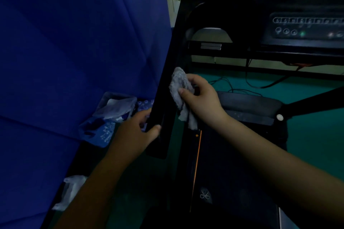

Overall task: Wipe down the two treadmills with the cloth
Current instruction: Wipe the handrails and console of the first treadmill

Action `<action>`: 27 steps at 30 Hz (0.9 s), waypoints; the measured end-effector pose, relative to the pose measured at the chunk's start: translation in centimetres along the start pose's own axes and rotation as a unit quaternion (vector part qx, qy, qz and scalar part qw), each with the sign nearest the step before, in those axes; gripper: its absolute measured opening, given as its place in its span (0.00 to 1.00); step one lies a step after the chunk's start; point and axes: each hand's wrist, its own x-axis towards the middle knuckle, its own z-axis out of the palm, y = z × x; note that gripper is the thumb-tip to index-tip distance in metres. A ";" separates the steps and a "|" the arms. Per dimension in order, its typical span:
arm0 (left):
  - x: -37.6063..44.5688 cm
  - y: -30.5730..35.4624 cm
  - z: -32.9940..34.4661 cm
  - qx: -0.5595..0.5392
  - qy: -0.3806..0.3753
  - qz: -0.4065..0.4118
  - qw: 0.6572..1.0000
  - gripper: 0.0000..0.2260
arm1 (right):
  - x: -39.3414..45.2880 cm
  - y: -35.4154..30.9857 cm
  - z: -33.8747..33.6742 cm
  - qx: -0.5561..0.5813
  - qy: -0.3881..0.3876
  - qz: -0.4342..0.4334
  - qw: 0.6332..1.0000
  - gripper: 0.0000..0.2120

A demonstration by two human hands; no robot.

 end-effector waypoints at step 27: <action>5.0 -13.2 3.0 -0.451 -0.052 0.088 0.887 0.10 | -8.2 0.5 14.0 -0.027 0.297 0.044 0.953 0.13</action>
